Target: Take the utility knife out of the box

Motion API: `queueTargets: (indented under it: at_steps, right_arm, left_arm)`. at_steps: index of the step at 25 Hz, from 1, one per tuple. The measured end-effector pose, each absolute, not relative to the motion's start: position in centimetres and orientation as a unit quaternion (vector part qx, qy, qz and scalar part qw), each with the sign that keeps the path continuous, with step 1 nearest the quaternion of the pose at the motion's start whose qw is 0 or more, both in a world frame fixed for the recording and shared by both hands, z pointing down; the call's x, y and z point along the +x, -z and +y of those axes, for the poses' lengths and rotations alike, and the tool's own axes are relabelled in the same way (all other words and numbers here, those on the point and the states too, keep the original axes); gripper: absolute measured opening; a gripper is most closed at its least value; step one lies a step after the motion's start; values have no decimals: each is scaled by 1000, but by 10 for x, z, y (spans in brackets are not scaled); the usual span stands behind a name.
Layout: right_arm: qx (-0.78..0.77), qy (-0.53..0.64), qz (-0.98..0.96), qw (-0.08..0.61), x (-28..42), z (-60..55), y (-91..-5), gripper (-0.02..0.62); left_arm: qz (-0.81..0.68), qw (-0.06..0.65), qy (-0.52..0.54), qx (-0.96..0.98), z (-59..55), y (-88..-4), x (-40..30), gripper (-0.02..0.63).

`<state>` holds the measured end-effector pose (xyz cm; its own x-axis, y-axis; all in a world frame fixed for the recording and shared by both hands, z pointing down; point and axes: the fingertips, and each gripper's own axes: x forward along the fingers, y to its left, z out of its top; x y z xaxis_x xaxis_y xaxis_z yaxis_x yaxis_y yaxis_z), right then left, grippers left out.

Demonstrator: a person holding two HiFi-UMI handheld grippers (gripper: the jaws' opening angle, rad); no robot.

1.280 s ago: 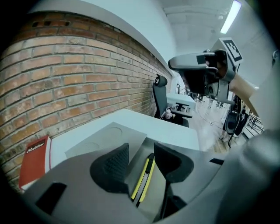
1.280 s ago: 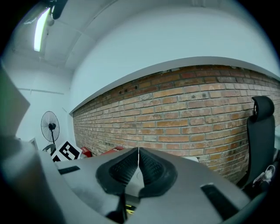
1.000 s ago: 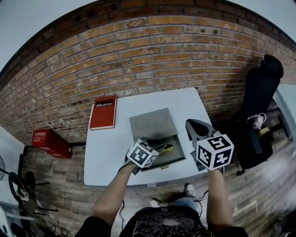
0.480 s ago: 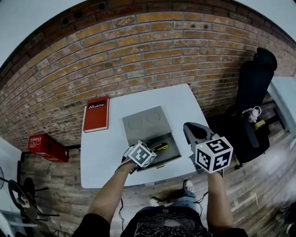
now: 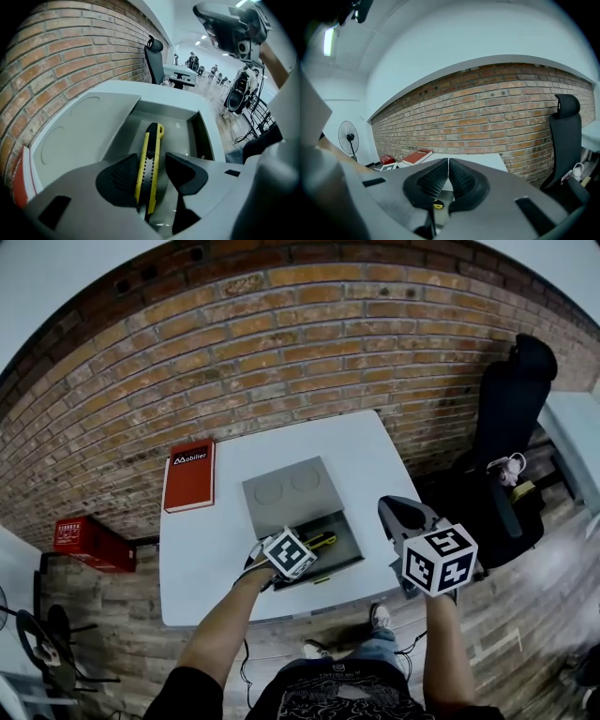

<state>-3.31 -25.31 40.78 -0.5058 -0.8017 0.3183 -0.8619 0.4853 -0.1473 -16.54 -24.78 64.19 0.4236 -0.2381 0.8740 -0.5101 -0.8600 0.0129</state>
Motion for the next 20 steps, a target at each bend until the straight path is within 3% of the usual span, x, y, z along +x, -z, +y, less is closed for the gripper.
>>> queueTargets:
  at_steps: [8,13,20]
  right_arm:
    - [486,-152,-854,107,-31,-255,-414,21]
    - [484,-154,-855,106,-33,-256,-416,21]
    - [480,-157,-857,105,-39,-258,-419,21]
  left_arm:
    - [-221,156,-493,827,-244,-644,-162,196]
    - [-225,164,-495,823,-244,-645,-162,149]
    - [-213,204,-516,804,-240,-647,-163,130]
